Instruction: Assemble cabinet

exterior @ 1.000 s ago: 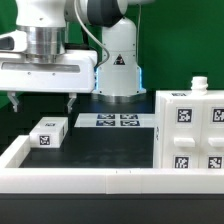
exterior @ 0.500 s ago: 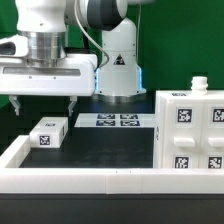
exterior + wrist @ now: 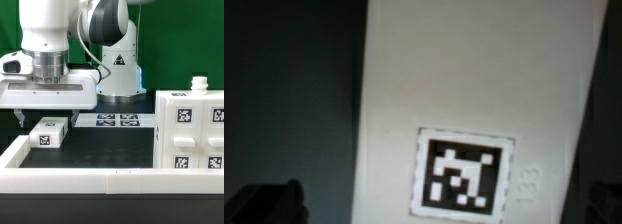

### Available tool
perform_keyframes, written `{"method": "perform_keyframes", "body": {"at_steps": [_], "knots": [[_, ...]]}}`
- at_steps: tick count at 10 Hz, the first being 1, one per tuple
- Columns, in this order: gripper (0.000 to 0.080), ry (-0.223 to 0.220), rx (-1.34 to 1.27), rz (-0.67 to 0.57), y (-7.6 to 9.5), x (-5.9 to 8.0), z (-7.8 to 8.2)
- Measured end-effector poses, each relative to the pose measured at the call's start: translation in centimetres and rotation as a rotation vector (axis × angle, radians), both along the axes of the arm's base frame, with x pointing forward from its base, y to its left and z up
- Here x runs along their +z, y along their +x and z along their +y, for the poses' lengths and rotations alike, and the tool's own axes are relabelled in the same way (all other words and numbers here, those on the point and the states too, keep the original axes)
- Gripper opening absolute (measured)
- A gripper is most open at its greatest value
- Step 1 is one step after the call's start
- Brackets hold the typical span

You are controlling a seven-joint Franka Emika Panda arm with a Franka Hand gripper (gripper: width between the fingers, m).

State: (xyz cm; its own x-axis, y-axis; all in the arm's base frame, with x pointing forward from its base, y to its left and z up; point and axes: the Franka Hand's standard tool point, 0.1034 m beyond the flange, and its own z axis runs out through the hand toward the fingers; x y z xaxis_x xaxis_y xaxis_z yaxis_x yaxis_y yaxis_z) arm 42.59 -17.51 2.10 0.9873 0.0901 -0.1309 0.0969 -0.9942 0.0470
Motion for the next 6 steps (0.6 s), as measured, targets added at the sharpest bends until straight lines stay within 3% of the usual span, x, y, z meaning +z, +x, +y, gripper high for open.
{"method": "perform_keyframes", "body": {"at_steps": [1, 3, 6], "knots": [[0.0797, -0.001, 0.005, 0.005, -0.14, -0.52, 0.22], [0.0555, -0.002, 0.013, 0.001, 0.18, -0.49, 0.55], [0.0558, -0.002, 0.022, 0.001, 0.26, -0.50, 0.82]]}}
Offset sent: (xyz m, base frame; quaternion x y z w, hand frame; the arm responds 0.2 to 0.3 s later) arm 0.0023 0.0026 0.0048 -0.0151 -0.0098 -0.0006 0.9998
